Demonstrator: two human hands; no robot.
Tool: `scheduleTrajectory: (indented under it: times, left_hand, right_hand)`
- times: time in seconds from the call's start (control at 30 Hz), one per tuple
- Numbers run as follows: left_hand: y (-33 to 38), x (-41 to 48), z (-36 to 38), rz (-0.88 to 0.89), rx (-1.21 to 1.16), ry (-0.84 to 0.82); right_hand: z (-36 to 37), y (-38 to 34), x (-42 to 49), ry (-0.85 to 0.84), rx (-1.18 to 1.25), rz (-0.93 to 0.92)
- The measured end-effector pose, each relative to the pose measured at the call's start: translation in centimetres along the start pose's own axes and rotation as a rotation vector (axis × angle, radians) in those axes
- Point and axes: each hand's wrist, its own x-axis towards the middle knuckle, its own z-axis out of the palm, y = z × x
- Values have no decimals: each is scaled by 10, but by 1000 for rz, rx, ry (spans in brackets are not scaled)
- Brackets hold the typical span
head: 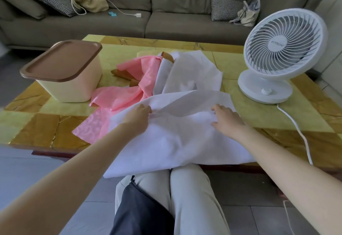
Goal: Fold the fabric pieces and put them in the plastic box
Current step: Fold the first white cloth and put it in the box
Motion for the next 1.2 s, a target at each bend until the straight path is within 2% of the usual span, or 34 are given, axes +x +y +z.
scheduleTrajectory:
  times: [0.2,0.47,0.57,0.73,0.93,1.0,1.1,1.2]
  left_hand:
    - [-9,11,8,-53,-93,43]
    - [-6,20,-8,-19,124,62]
    - [-11,29,-38,-49,90,167]
    - [-19,50,-73,-162,-236,455]
    - [0,25,-26,163,-197,295]
    - [2,12,-6,168,-144,153]
    - [-2,-1,17,86,38,-118]
    - [2,-7,25,57,81,-180]
  right_hand:
    - [28,-63,11,-67,200,-291]
    - [44,-90,24,-141,158,-318]
    - [46,-88,25,-143,132,-285]
    - [50,-86,26,-151,115,-297]
    - [50,-63,26,-170,114,-248]
    - [46,-41,27,-158,35,-199]
    - [36,-12,26,-135,15,-112]
    - [31,5,20,-151,87,-47]
